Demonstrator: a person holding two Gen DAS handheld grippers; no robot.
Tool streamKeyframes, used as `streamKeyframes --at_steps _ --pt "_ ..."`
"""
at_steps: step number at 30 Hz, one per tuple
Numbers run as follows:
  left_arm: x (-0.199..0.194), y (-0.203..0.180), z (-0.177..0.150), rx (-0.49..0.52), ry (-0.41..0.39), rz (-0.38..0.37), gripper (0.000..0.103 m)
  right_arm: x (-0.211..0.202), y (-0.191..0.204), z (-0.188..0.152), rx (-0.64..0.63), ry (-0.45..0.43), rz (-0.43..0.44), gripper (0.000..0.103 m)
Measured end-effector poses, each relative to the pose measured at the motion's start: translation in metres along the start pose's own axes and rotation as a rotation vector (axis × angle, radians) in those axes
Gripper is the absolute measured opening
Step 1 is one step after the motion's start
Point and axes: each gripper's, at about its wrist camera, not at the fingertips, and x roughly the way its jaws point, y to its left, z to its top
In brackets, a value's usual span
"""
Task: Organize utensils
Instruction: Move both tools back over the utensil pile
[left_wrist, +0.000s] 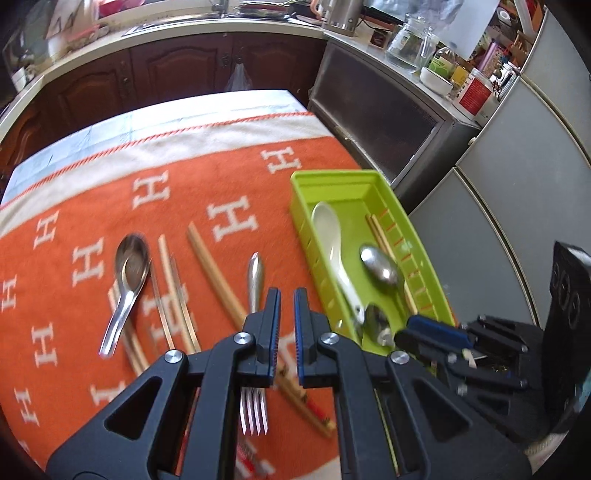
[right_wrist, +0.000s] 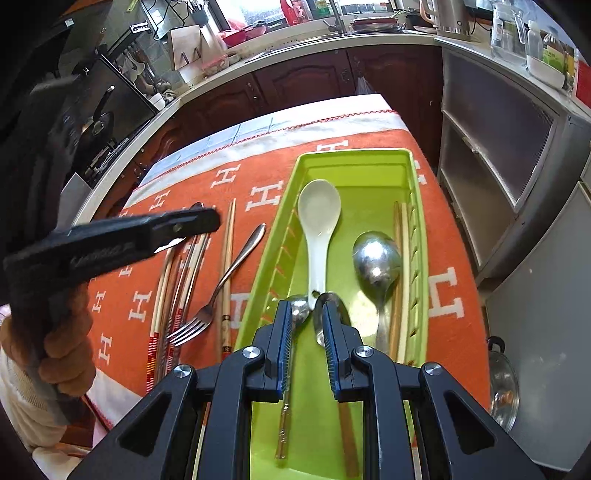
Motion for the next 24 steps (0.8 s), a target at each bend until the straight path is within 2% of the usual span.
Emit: streamKeyframes --at_steps 8,12,17,24 --pt "-0.039 0.039 -0.068 -0.079 0.027 0.077 0.003 -0.003 0.023 -0.017 0.015 0.009 0.037 0.017" --pt "-0.056 0.060 -0.095 -0.128 0.026 0.113 0.003 -0.008 0.037 -0.025 0.002 0.006 0.043 0.020" --pt "-0.070 0.080 -0.116 -0.181 0.023 0.133 0.003 -0.010 0.056 -0.029 -0.025 0.015 0.055 0.021" --pt "-0.076 0.102 -0.123 -0.239 0.014 0.145 0.003 -0.011 0.080 -0.030 -0.061 0.026 0.075 0.021"
